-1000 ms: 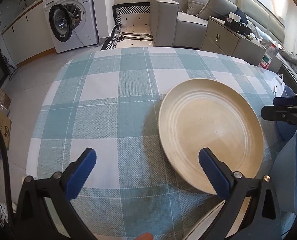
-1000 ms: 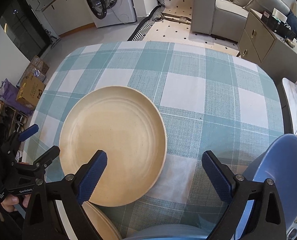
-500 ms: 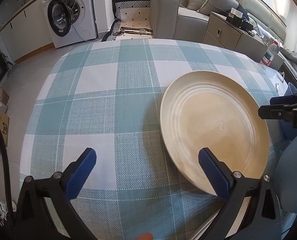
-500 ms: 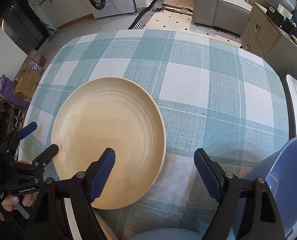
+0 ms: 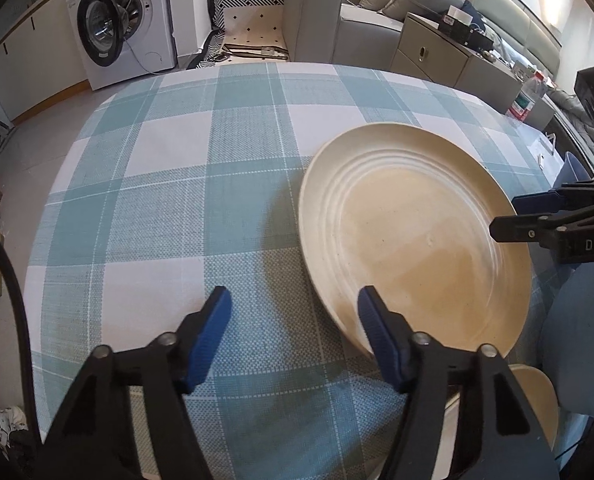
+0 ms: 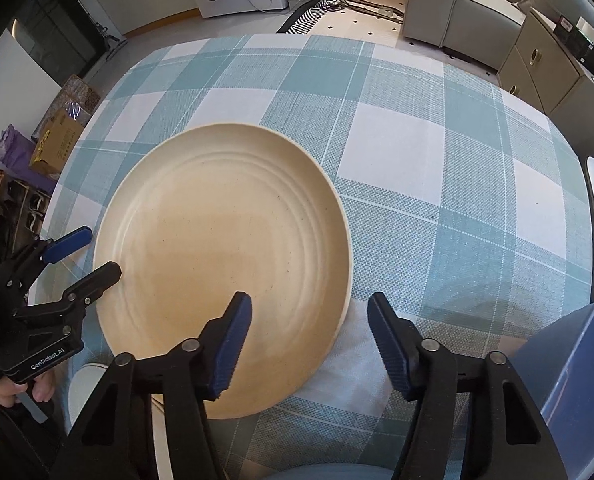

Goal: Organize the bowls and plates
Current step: 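Close the left tool on the plate rim while the right tool grips the rim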

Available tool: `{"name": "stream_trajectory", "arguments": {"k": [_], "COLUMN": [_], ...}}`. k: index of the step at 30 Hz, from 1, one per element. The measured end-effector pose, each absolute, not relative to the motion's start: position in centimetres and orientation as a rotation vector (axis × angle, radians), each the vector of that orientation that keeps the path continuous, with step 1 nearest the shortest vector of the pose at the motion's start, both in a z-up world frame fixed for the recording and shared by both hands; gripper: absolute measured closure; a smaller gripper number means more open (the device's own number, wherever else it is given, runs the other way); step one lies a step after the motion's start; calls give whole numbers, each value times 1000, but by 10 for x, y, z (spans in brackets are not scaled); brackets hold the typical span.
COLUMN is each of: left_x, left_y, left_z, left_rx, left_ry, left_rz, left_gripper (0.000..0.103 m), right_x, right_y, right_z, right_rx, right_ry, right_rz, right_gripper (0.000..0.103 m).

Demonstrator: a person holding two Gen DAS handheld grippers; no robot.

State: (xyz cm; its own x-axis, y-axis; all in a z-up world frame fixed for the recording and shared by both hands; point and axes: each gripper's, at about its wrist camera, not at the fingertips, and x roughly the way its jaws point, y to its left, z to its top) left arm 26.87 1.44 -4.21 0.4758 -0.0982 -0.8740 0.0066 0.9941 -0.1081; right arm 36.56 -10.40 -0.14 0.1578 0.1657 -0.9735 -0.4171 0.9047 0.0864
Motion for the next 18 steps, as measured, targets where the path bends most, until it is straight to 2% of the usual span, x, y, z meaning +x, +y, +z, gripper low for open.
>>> {"name": "stream_trajectory", "arguments": {"k": [4,7,18], "left_x": [268,267,266], "left_y": [9,5,-10], "left_z": [-43,-43,-43], "left_rx": [-79,-75,-30], "left_ry": [1073,1070,1064], "left_rz": [-74,-88,-120], "left_gripper": [51,60,77], "right_x": [363,360,348], "right_y": [-103,-103,-103], "right_z": [0,0,-1], "right_rx": [-236,-239,-278], "right_ry": [1341,1335,1303], "right_rz": [424,431,456], "right_gripper": [54,56,57]}}
